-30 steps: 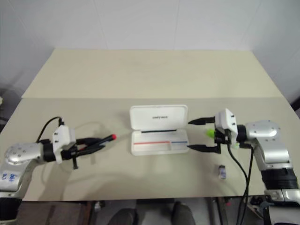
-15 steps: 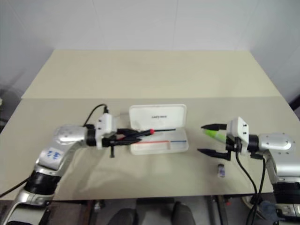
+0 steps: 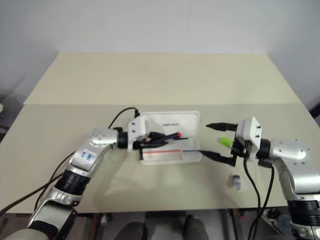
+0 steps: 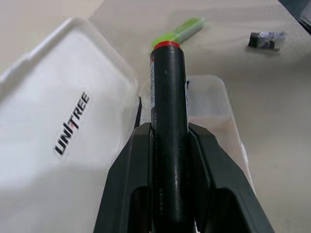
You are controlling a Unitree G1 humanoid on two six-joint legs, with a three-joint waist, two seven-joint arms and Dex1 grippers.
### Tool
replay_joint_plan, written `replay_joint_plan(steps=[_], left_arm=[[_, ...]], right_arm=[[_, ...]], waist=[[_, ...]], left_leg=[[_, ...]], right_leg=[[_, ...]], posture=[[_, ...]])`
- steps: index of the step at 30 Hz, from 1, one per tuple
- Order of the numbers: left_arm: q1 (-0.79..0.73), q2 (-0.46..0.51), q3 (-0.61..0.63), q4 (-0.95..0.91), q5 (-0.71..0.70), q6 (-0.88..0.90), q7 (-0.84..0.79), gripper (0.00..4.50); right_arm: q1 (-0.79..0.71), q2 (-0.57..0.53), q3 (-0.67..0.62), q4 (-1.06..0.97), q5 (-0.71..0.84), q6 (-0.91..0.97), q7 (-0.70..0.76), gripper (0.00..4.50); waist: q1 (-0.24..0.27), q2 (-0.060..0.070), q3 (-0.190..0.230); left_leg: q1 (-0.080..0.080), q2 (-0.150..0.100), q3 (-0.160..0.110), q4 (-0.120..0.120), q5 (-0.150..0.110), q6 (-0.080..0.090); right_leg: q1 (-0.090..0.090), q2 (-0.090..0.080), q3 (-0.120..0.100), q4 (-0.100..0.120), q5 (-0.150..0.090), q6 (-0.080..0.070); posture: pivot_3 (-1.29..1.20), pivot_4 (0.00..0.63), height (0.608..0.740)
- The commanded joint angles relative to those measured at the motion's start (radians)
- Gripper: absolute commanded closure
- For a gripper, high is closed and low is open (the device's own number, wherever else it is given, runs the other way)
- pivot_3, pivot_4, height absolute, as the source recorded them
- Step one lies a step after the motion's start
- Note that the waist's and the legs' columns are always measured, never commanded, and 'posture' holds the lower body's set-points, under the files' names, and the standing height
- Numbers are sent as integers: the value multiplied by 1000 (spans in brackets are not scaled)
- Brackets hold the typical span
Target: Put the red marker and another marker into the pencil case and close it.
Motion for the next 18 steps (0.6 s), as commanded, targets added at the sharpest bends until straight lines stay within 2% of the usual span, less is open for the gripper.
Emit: replay_joint_plan(steps=[1, 3, 14, 15, 18], left_arm=[[-23, -13, -21, 23, 24, -38, -6, 3892], [-27, -29, -16, 48, 26, -47, 7, 3892], [-50, -96, -17, 105, 42, -74, 25, 160], [-49, -100, -13, 92, 33, -74, 22, 29], [-42, -104, -2, 56, 4, -65, 5, 29]], right_arm=[[12, 1, -38, -52, 27, 5, -24, 0], [21, 0, -41, -63, 30, 6, -34, 0], [56, 1, -38, -101, 34, 5, -72, 0], [57, 3, -36, -101, 33, 3, -74, 0], [57, 7, -33, -93, 34, 5, -81, 0]], waist=[[-1, 0, 0], [-2, 0, 0], [-3, 0, 0], [-3, 0, 0], [-2, 0, 0]], left_leg=[[0, 0, 0, 0, 0, 0], [0, 0, 0, 0, 0, 0], [0, 0, 1, 1, 0, 0], [0, 0, 1, 1, 0, 0], [0, 0, 1, 2, 0, 1]], right_leg=[[0, 0, 0, 0, 0, 0], [0, 0, 0, -1, 0, 0], [0, 0, 0, -1, 1, 1], [0, 0, 0, -1, 1, 1], [0, 0, 0, -1, 2, 1]], posture=[[0, 150, 740], [0, 150, 740], [0, 150, 740], [0, 150, 740], [0, 150, 740]])
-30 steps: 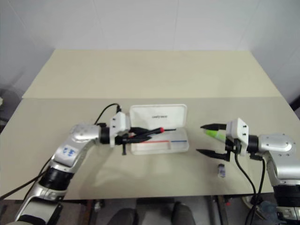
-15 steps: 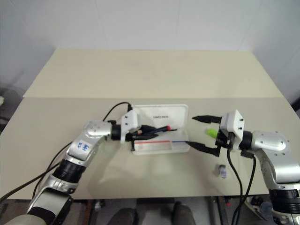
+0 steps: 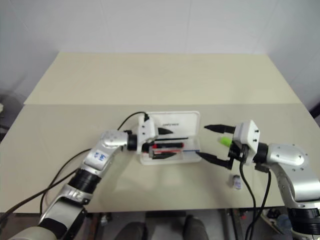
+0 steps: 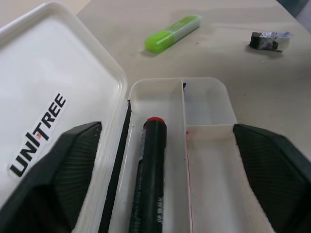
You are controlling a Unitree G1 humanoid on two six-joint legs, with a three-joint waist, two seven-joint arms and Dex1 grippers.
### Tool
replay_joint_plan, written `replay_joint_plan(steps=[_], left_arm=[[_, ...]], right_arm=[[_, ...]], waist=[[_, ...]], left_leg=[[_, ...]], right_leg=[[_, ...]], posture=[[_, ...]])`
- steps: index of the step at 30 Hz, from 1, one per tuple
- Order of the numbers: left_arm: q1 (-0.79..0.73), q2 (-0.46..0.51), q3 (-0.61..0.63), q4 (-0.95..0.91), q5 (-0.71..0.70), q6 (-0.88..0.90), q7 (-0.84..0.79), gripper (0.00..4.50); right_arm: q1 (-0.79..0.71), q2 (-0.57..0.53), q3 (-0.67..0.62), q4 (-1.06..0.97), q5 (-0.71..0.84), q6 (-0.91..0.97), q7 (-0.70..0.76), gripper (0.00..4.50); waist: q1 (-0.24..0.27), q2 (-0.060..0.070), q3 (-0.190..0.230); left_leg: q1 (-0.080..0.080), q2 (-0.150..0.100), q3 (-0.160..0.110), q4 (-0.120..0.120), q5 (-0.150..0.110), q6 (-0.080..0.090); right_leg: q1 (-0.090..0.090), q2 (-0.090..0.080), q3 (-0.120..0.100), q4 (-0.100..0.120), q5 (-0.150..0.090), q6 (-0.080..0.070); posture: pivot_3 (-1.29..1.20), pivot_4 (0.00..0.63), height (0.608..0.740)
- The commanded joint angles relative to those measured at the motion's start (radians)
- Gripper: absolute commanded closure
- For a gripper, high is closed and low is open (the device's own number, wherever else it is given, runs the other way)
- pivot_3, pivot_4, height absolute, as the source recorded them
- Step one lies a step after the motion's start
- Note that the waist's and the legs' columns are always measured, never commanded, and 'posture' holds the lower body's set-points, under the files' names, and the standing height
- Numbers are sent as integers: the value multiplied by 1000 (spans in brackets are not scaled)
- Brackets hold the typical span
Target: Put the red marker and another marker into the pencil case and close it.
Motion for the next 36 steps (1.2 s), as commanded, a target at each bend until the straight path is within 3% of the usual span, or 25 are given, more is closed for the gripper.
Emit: replay_joint_plan(steps=[1, 4, 11, 18, 24, 36], left_arm=[[-6, -7, 25, -88, -51, -1, -24, 29], [23, 16, 49, -171, -106, 15, -65, 29], [44, 106, 171, -335, -271, 154, -101, 29], [145, 311, 260, -385, -336, 141, -246, 29], [213, 400, 321, -362, -379, 116, -333, 29], [221, 428, 334, -243, -340, -33, -387, 29]], right_arm=[[3, 8, -29, -21, 16, 3, -17, 0], [9, 18, -38, 6, 13, 43, -64, 0], [-10, -39, -51, 199, -154, 13, -153, 0], [-59, -97, -41, 444, -194, -93, -37, 0], [-153, -108, -10, 658, -229, -160, 55, 0], [-275, -95, 31, 1019, -311, -297, 161, 0]], waist=[[0, 0, 0], [-2, 0, 0], [-2, 0, 0], [-7, 0, 0], [-7, 1, 1], [-9, 1, 1]], left_leg=[[0, 0, 0, 0, 0, 0], [0, 0, 0, 0, 0, 0], [-1, 0, 0, 2, 0, 0], [0, 1, 2, 0, 0, 1], [1, 2, 5, 1, -1, 2], [2, 5, 12, -1, -2, 3]], right_leg=[[0, 0, 0, 0, 0, 0], [0, 0, 0, 0, 0, 0], [0, 0, 0, 0, 1, -1], [0, 0, 1, -1, 2, -1], [0, 0, 1, -2, 2, -1], [-1, 0, 0, -2, 3, -2]], posture=[[0, 150, 740], [0, 150, 740], [0, 150, 740], [0, 150, 740], [0, 150, 740], [0, 150, 740]])
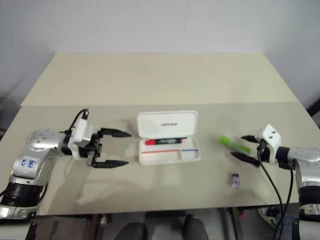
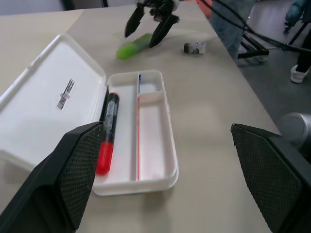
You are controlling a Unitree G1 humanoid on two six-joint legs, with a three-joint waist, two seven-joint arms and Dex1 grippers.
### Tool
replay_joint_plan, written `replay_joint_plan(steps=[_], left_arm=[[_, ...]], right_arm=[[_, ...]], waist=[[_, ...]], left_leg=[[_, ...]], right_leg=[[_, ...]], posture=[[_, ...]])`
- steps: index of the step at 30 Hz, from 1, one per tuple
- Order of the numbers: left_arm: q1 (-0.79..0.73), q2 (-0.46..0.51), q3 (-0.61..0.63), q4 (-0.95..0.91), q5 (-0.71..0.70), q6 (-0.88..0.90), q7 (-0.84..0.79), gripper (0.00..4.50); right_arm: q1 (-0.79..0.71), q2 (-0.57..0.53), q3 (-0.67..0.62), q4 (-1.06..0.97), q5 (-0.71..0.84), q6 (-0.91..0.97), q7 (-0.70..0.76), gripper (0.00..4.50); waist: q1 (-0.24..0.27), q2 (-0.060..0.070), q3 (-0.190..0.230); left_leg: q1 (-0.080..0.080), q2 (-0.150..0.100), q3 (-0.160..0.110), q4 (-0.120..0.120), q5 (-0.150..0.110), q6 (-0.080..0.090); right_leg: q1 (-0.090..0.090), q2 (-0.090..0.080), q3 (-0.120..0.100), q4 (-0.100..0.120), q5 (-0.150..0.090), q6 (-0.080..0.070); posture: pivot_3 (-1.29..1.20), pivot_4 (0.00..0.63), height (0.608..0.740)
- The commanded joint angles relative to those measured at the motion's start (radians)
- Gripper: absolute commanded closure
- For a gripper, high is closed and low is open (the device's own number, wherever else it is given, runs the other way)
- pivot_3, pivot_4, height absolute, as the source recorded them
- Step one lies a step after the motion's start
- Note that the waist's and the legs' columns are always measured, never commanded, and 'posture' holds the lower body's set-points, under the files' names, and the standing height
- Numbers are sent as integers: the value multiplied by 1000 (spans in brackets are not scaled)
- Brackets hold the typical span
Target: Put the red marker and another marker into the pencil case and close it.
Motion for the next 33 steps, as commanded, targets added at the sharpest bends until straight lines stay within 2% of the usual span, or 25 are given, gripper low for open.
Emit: replay_joint_plan(steps=[1, 3, 10, 18, 25, 29, 33], left_arm=[[-3, 13, 18, -1, 0, -30, -8, 0], [-8, 11, 13, 5, -3, -37, -14, 0], [-31, 0, -1, 28, 7, -48, -13, 0], [-17, -16, -19, 56, 42, -108, -6, 0], [5, -18, -18, 112, 65, -173, -5, 0], [26, -19, -19, 120, 76, -196, 1, 0], [48, -19, -19, 112, 85, -203, 19, 0]], right_arm=[[-13, -12, -4, 71, -11, -56, 45, 409], [-7, -8, 6, 90, -19, -85, 76, 892], [1, 35, 1, 16, 3, -101, 96, 3417], [-23, 60, -7, -138, 13, -134, 74, 3397], [-55, 38, 16, -314, 33, -88, 131, 3397], [-63, 56, 81, -509, 54, 34, 149, 3397], [-96, 104, 168, -696, 52, 216, 76, 3397]], waist=[[-1, 0, 0], [-2, 0, 0], [-8, 0, 0], [-23, 1, 0], [-19, 1, 1], [-20, 2, 1], [-21, 2, 1]], left_leg=[[0, 0, 0, 0, 0, 0], [0, 1, 1, 0, 0, 0], [0, 3, 3, 3, 0, 0], [0, 4, 4, 4, 0, 0], [0, 5, 5, 4, -1, 0], [-1, 6, 5, 6, -4, 0], [-1, 7, 5, 7, -5, 0]], right_leg=[[0, 0, 0, 0, 0, 0], [0, 0, -2, 0, 0, 0], [0, 0, -5, 0, 3, -3], [0, 0, -6, 0, 6, -3], [-1, 0, -12, 0, 6, -4], [-1, 0, -18, 0, 7, -5], [-1, 0, -20, 0, 7, -5]], posture=[[0, 150, 740], [0, 150, 740], [0, 150, 740], [0, 150, 740], [0, 150, 740], [0, 150, 740], [0, 150, 740]])
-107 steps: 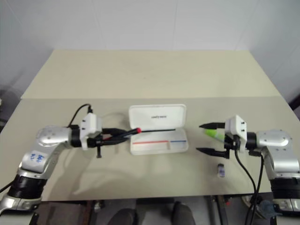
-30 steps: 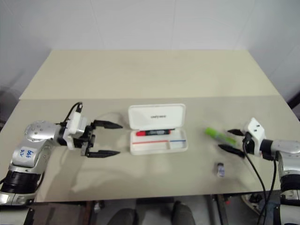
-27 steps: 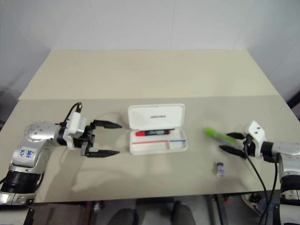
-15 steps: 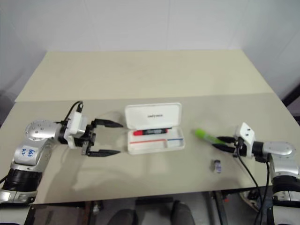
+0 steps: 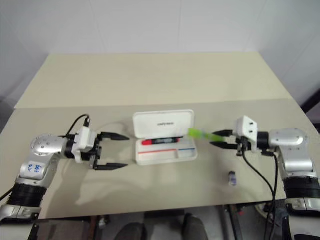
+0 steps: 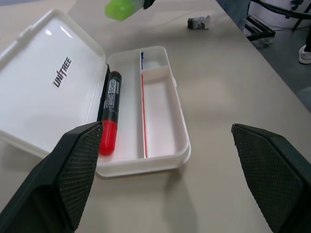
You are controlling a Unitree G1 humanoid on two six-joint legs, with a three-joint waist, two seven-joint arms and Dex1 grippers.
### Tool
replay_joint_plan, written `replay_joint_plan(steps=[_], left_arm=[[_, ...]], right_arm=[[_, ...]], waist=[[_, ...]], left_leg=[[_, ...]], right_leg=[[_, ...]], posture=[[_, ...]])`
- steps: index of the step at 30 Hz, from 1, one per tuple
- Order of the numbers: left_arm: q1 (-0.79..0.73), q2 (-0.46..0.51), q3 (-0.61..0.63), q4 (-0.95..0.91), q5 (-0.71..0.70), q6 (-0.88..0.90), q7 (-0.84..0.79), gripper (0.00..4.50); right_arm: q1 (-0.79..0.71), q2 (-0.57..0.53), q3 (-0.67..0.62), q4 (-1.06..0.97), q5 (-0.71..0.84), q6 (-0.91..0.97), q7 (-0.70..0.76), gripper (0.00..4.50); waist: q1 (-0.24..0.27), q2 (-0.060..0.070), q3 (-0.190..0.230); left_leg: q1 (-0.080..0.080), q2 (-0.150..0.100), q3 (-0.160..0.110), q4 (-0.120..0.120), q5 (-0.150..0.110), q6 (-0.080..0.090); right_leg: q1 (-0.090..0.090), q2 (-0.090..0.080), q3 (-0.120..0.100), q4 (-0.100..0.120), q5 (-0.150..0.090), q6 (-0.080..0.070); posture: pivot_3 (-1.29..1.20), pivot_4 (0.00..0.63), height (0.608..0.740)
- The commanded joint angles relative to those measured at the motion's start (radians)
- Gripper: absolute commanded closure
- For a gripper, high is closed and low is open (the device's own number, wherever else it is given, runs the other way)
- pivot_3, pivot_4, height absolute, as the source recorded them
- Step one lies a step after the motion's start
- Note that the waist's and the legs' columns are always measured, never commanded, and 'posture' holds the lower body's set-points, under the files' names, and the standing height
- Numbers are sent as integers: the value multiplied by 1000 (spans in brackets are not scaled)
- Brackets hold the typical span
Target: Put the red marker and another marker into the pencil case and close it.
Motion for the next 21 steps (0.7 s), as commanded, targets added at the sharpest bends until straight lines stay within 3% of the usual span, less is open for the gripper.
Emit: replay_joint_plan(steps=[1, 8, 21], left_arm=[[25, 3, 16, -28, 2, -12, 21, 0], [83, 26, 31, -68, -2, 2, 45, 0], [169, 63, 74, -131, -12, 25, 88, 0]], right_arm=[[-43, 36, 65, -172, 20, 175, -63, 3397], [-118, 104, 183, -255, 2, 366, -116, 3397], [-230, 218, 384, -132, -90, 317, -42, 3397]], waist=[[0, 0, 0], [6, 1, 0], [-2, 2, 1]], left_leg=[[0, 0, 0, 0, 0, 0], [-1, 0, 0, 1, -2, 1], [-1, 1, 3, 2, -6, 2]], right_leg=[[0, 0, 0, 0, 0, 0], [-1, 0, -1, 0, 1, -2], [-3, 0, -8, 0, 1, -2]], posture=[[0, 150, 740], [0, 150, 740], [0, 150, 740]])
